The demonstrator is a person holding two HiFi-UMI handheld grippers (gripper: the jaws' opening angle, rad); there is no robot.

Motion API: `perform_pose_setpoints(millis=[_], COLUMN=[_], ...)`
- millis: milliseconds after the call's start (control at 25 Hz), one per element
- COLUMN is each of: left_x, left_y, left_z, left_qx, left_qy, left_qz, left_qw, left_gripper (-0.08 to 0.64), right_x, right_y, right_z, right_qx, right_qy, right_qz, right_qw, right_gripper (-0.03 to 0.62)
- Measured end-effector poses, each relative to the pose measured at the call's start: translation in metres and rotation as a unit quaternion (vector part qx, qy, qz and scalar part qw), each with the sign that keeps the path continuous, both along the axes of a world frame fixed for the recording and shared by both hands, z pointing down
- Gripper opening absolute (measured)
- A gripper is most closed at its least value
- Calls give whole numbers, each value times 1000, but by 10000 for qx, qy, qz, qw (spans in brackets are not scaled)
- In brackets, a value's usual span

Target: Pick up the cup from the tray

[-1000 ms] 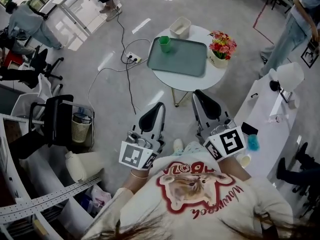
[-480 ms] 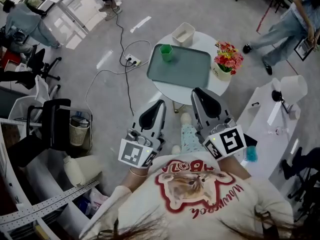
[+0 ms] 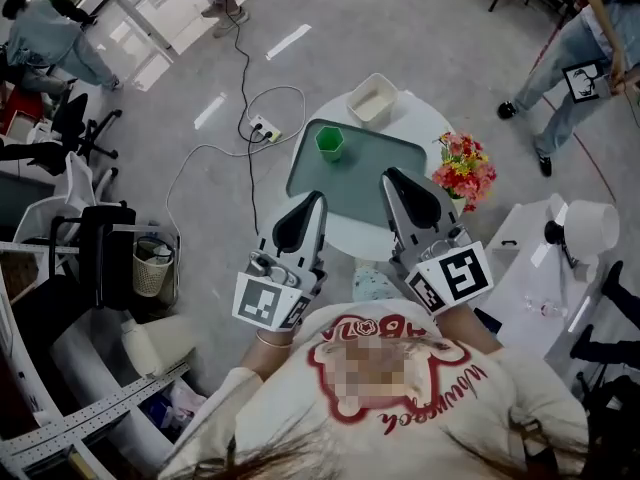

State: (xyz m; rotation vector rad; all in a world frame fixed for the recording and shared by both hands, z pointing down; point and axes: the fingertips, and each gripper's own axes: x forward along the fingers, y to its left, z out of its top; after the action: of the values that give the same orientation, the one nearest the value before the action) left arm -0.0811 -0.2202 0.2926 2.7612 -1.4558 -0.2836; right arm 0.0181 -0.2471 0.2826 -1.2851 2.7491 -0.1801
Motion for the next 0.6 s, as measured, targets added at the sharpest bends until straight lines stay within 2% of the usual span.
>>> perform_pose_setpoints(millis=[320,600], left_x=[3,-8], left_y=[-59,-80], left_z=[-8,3], left_qx=[-1,-216], left_qy=[70,122], left_qz=[-368,-503], left_qw=[9993,9984], left_gripper=[14,15], right_x=[5,-5], right_y=[-70,-92], right_z=[2,8], right_qx=[-170,-303], right_qy=[-25,-65], right_qz=[-291,-427], right_qw=[9994,9986], right_gripper=[44,44])
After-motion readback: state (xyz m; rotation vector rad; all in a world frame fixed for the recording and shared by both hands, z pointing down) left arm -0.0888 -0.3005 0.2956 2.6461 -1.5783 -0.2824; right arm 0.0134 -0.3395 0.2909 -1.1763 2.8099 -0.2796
